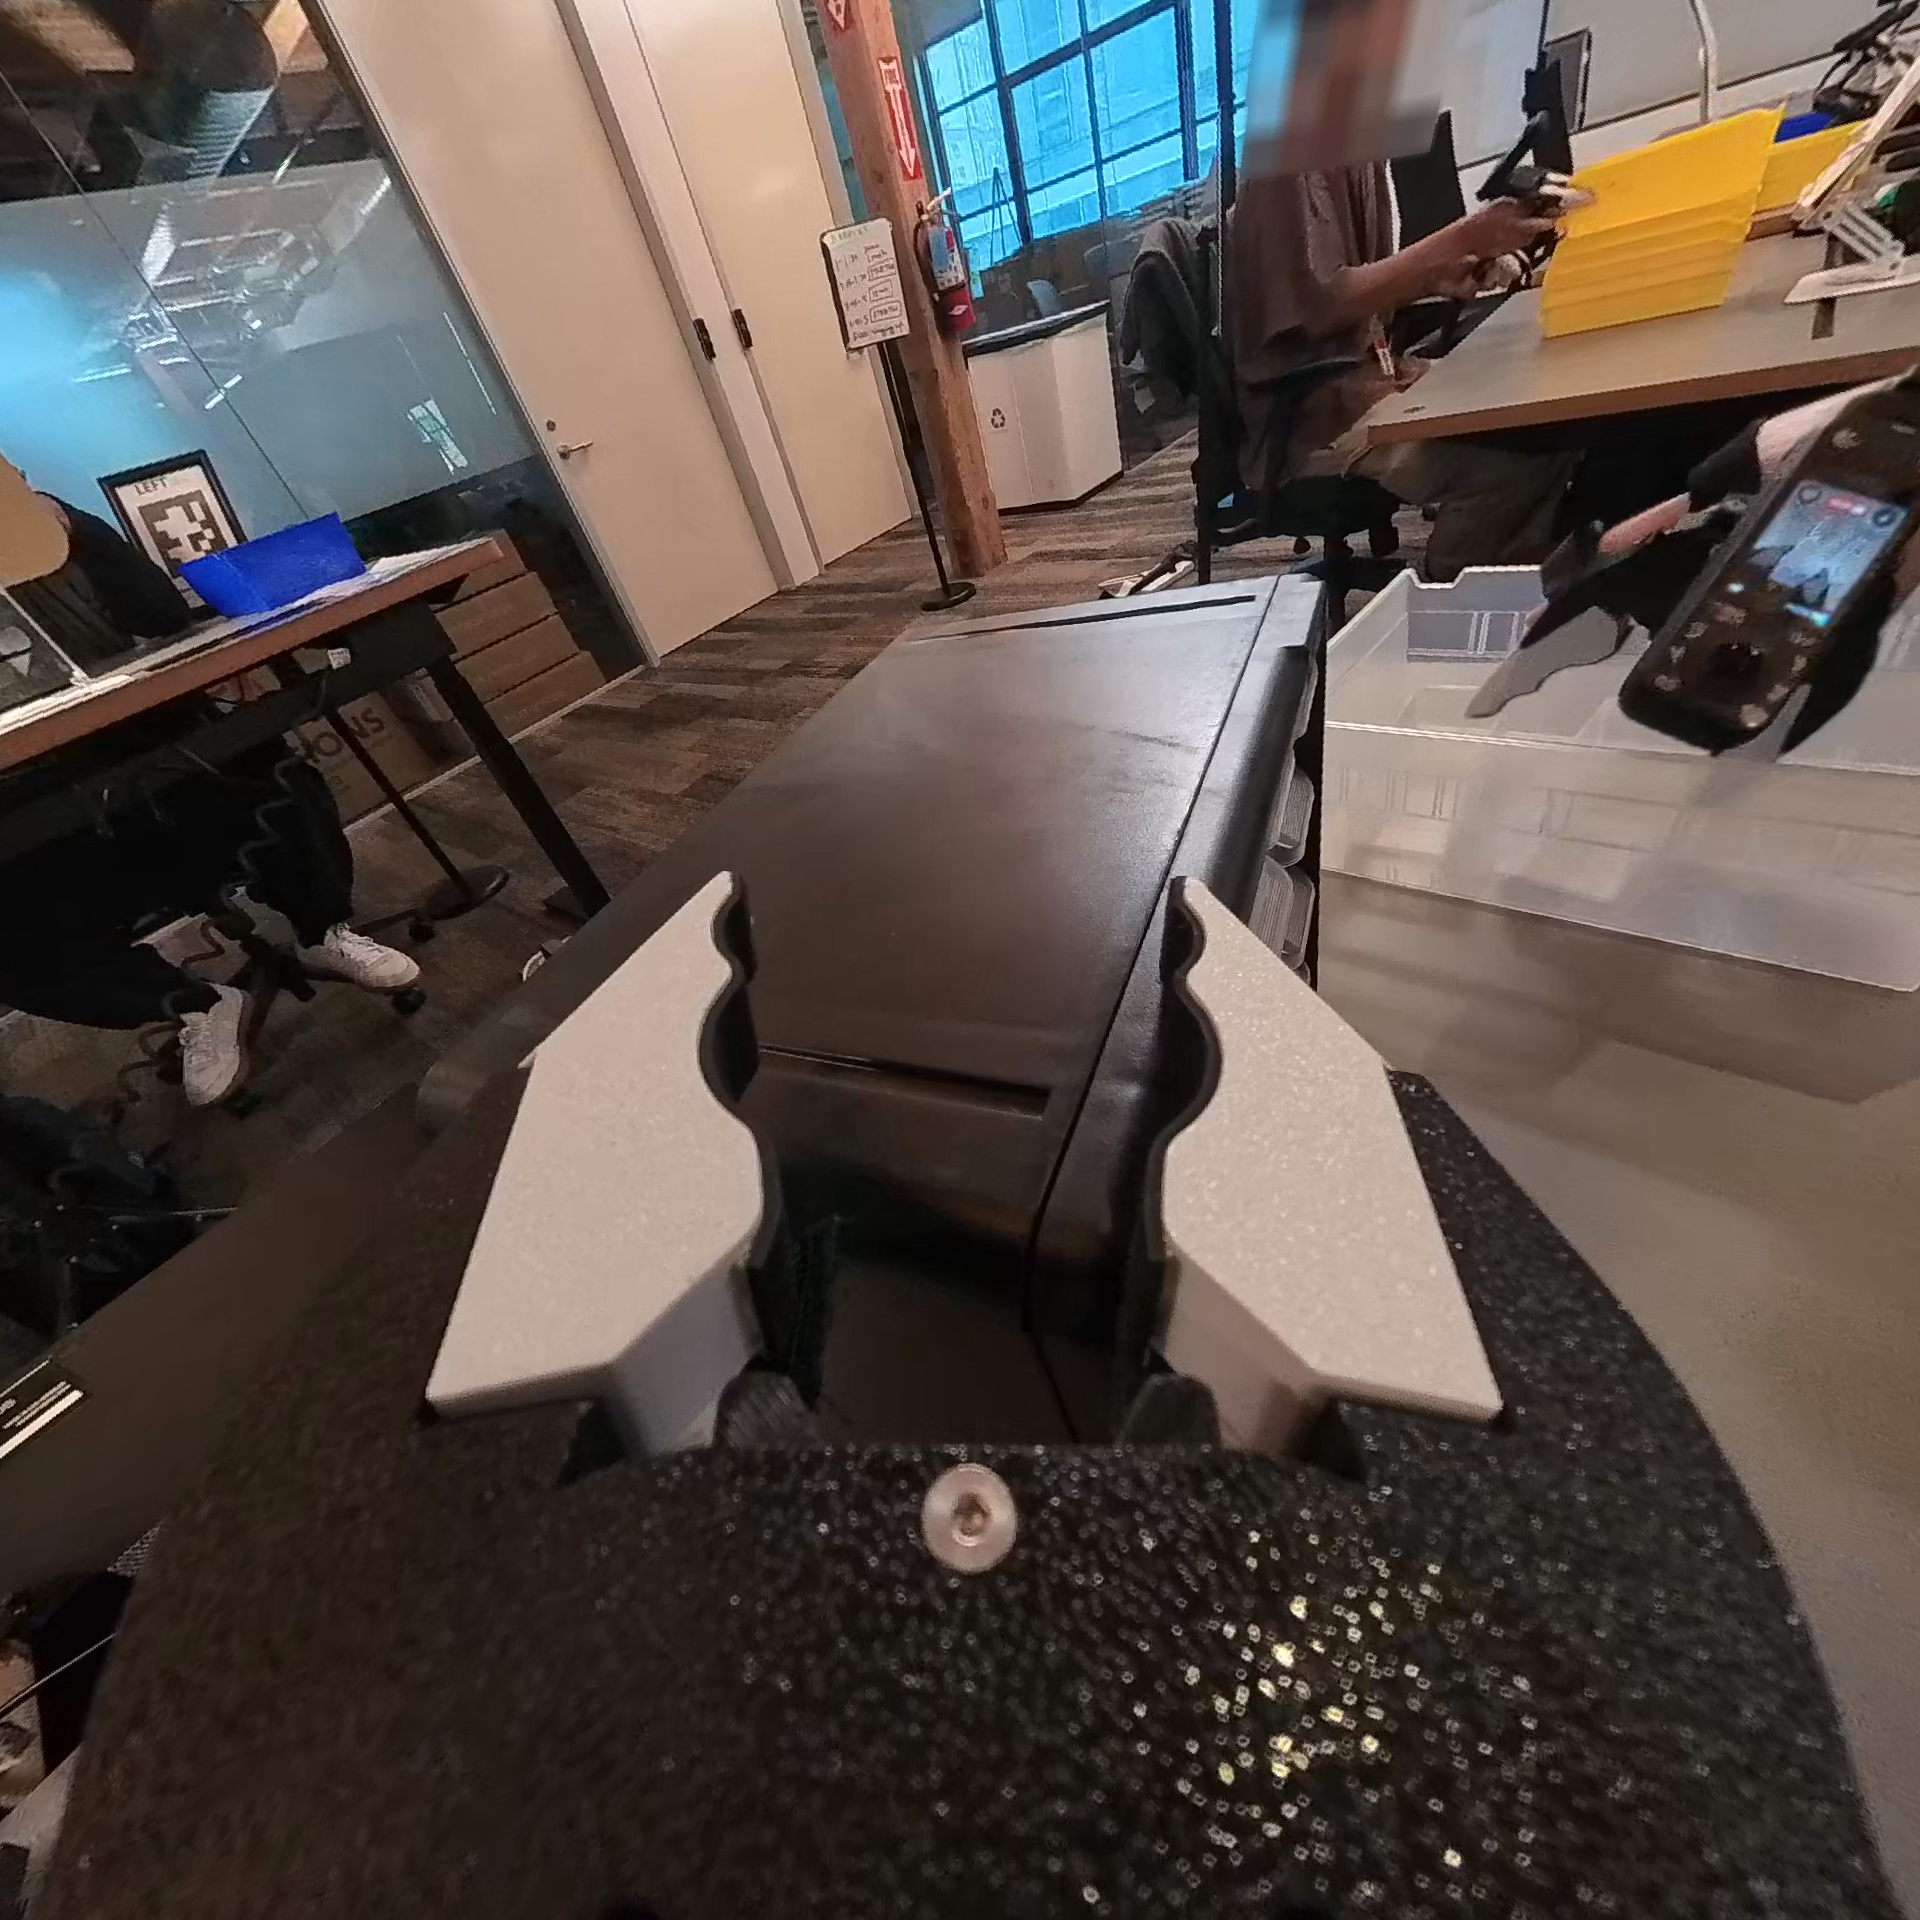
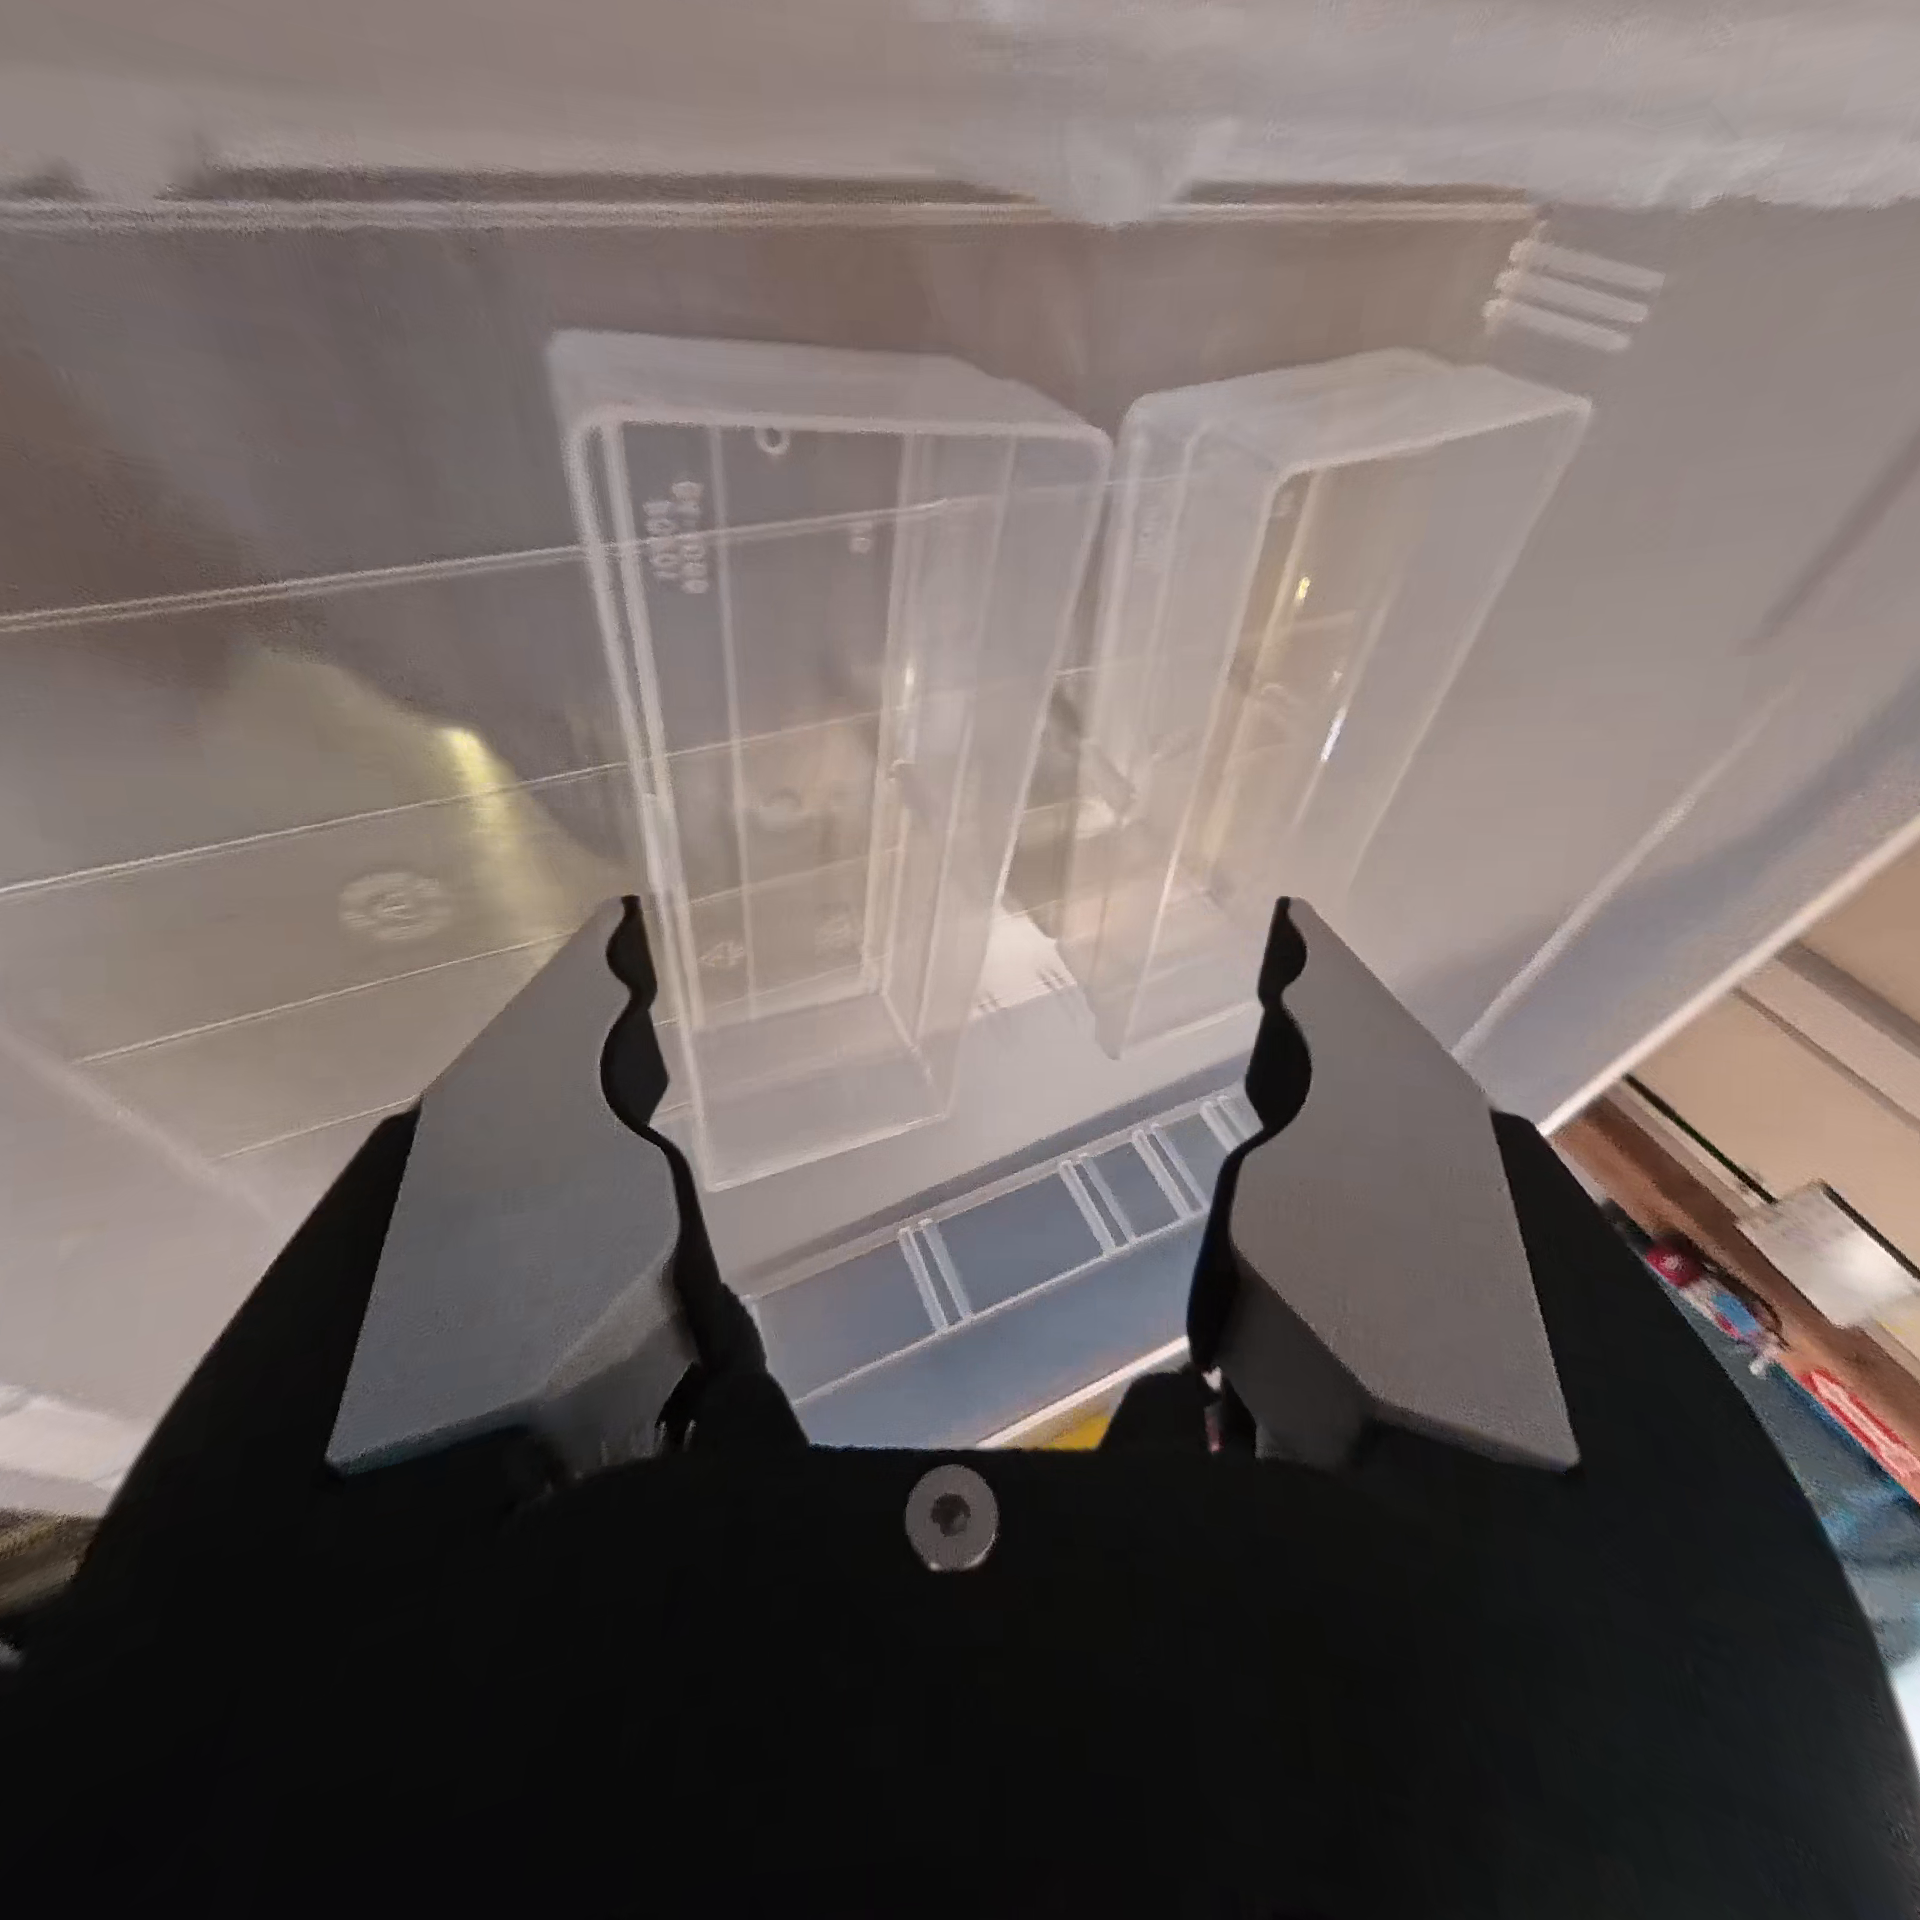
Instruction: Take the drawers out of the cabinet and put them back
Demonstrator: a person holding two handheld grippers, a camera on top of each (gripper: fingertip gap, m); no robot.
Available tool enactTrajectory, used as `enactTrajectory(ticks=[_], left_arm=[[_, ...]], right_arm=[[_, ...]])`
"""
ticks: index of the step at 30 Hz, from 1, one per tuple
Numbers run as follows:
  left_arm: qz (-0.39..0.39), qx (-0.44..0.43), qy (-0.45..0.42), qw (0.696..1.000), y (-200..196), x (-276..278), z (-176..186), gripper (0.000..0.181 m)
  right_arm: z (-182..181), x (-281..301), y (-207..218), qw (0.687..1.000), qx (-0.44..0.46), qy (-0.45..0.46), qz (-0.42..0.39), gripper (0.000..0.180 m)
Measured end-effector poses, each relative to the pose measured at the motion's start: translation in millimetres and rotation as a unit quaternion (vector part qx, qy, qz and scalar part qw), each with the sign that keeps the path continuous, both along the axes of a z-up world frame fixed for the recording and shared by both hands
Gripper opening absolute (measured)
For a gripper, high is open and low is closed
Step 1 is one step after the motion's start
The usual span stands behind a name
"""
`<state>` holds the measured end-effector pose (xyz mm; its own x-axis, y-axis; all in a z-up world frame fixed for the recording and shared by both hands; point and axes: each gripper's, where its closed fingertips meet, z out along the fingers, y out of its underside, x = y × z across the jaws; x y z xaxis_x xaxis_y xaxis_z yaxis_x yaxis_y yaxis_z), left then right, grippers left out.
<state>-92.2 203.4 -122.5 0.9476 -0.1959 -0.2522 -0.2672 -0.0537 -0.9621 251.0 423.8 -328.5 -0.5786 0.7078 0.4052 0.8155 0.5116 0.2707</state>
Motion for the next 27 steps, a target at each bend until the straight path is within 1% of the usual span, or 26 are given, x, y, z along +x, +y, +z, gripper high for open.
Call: enactTrajectory(ticks=[6,10,12,15,18,19,21,22,24,26,27], left_arm=[[-0.001,0.000,0.000,1.000,0,0,0,0.077],[-0.002,0.001,0.001,1.000,0,0,0,0.076],[-0.003,0.002,0.000,1.000,0,0,0,0.076],[-0.004,0.002,-0.002,1.000,0,0,0,0.077],[-0.005,0.003,-0.005,1.000,0,-1,0,0.078],[-0.005,0.003,-0.006,1.000,0,-1,0,0.078],[-0.005,0.003,-0.006,1.000,0,-1,0,0.078],[-0.005,0.003,-0.006,1.000,0,-1,0,0.078],[-0.005,0.003,-0.006,1.000,0,-1,0,0.078],[-0.005,0.002,-0.006,1.000,0,0,0,0.078],[-0.005,0.002,-0.005,1.000,0,0,0,0.078]], right_arm=[[11,-7,20,0.998,0.054,0.041,-0.016,0.113],[26,-10,25,0.992,0.076,0.090,-0.035,0.113],[47,-10,26,0.985,0.090,0.137,-0.058,0.113],[105,-23,19,0.953,0.102,0.270,-0.097,0.108],[157,-52,-14,0.909,0.080,0.391,-0.119,0.101],[167,-69,-33,0.895,0.056,0.427,-0.118,0.098],[174,-112,-81,0.867,0.003,0.491,-0.081,0.093],[171,-134,-106,0.857,-0.017,0.513,-0.049,0.088],[152,-172,-147,0.850,-0.023,0.526,0.005,0.078],[132,-201,-169,0.844,0.026,0.532,0.059,0.072],[125,-213,-175,0.839,0.067,0.532,0.091,0.064]])
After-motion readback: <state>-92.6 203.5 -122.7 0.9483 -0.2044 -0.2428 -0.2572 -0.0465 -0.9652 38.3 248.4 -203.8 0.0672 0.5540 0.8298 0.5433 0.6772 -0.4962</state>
